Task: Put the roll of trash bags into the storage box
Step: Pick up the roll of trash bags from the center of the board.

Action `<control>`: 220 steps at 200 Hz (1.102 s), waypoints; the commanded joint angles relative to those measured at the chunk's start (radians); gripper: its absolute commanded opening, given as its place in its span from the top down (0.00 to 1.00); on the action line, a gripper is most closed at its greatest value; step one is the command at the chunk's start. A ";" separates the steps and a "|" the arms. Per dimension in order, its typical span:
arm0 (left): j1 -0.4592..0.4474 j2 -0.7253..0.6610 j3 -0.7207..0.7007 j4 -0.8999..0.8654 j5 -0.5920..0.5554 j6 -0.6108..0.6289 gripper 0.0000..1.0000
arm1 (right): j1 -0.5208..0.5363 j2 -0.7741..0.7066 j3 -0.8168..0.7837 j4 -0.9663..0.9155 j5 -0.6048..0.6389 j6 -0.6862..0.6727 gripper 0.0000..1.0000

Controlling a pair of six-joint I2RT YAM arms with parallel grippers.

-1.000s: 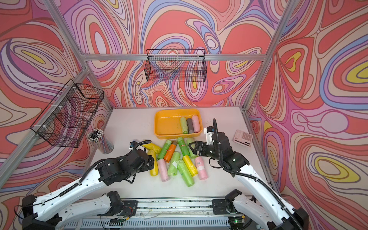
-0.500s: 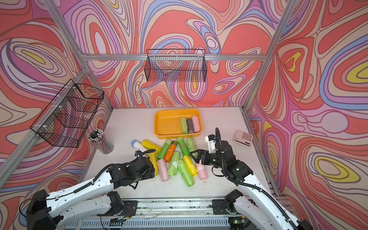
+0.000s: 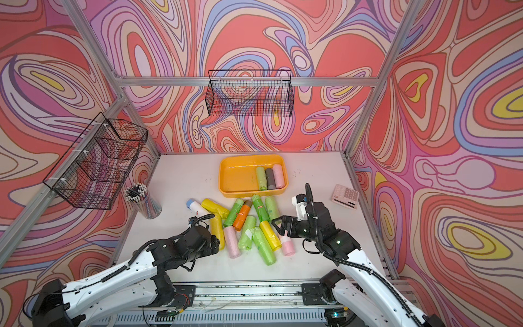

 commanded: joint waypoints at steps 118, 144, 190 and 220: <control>0.169 0.150 0.012 0.203 0.122 0.094 0.22 | -0.002 -0.018 -0.015 -0.031 0.016 -0.011 0.08; 0.186 0.190 0.047 0.207 0.117 0.115 0.23 | -0.002 -0.012 -0.015 -0.030 0.018 -0.015 0.08; 0.195 0.304 0.105 0.200 0.099 0.140 0.25 | -0.001 -0.004 -0.010 -0.032 0.035 -0.018 0.08; 0.195 0.357 0.112 0.219 0.098 0.134 0.28 | -0.001 0.029 0.003 -0.031 0.035 -0.028 0.08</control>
